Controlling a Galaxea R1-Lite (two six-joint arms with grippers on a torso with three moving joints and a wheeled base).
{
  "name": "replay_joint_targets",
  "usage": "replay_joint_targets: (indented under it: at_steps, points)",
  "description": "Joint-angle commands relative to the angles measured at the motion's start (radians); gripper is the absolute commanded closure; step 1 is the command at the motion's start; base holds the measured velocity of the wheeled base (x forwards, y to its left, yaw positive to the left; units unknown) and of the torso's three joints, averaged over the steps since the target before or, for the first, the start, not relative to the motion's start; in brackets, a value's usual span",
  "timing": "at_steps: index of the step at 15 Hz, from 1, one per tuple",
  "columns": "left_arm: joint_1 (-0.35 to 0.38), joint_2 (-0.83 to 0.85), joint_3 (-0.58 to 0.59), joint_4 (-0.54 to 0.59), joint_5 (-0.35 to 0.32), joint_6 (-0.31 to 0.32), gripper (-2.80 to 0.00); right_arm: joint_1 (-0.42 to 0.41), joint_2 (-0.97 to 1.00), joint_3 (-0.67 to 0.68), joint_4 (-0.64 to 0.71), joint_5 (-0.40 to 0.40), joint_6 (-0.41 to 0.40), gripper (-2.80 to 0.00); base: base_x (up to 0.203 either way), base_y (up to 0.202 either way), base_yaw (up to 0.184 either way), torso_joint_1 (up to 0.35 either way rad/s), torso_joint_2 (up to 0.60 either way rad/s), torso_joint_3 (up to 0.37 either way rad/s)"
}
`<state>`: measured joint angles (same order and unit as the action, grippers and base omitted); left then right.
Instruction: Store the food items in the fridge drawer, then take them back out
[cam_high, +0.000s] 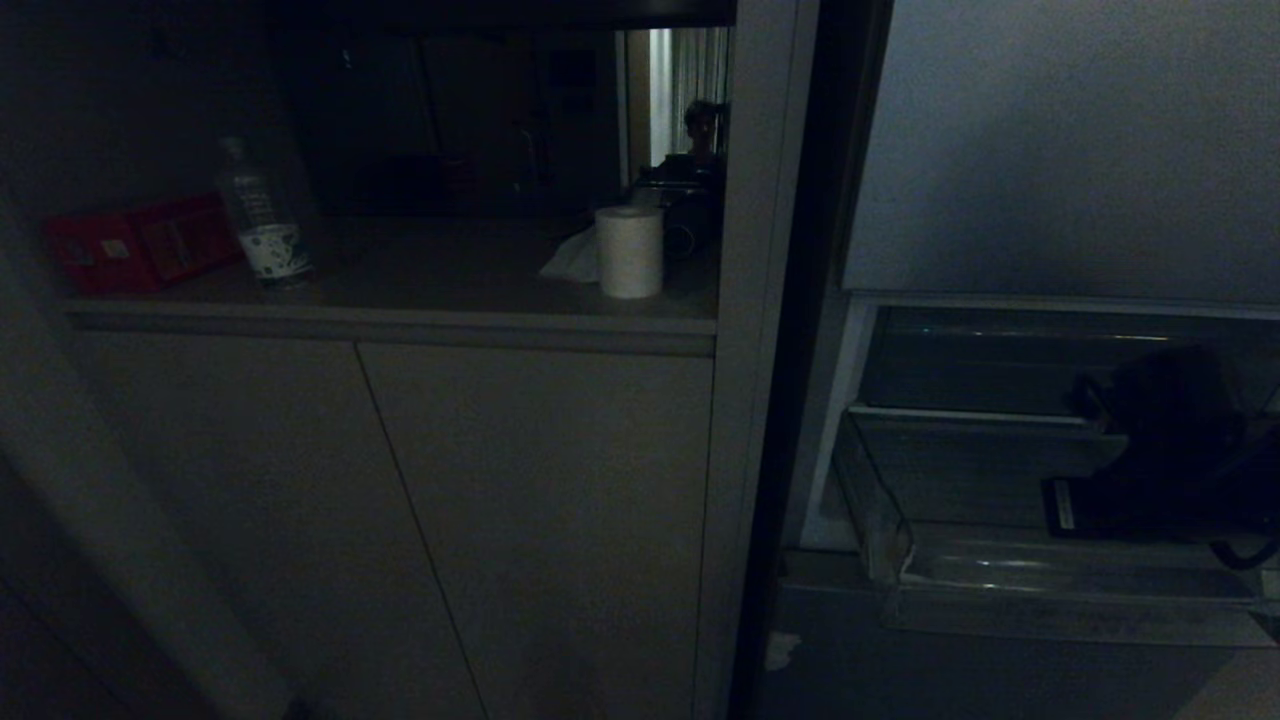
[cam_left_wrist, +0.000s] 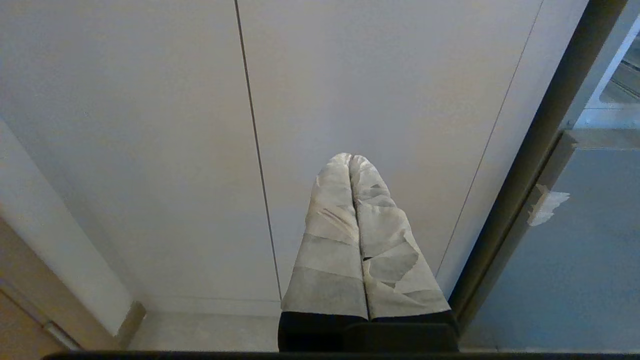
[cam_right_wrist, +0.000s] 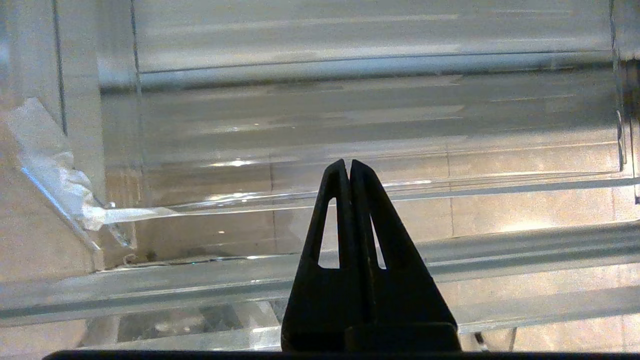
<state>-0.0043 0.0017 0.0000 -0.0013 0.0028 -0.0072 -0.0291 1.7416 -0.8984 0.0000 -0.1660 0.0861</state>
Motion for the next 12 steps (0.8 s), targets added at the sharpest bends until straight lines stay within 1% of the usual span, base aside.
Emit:
replay_joint_targets:
  at_steps: [1, 6, 10, 12]
  points:
    - [0.000, 0.000, 0.000, 0.000, 0.000, 0.000, 0.00, -0.003, -0.041, 0.032, 0.005, -0.001, -0.003, 0.00, 0.000, 0.000, 0.000, 0.000, 0.00, 0.000]
    - [0.000, 0.000, 0.000, 0.000, 0.000, 0.000, 0.00, -0.011, -0.108, 0.110, 0.008, -0.001, -0.010, 0.00, 0.000, 0.000, 0.000, 0.000, 0.00, 0.000]
    - [0.000, 0.000, 0.000, 0.000, 0.000, 0.000, 0.00, -0.020, -0.185, 0.184, 0.008, -0.001, -0.044, 0.00, 0.000, 0.000, 0.000, 0.000, 0.00, 0.000]
    - [0.000, 0.000, 0.000, 0.000, 0.000, 0.000, 0.00, -0.025, -0.202, 0.190, 0.002, 0.000, -0.040, 0.00, 0.000, 0.000, 0.000, 0.000, 0.00, 0.000]
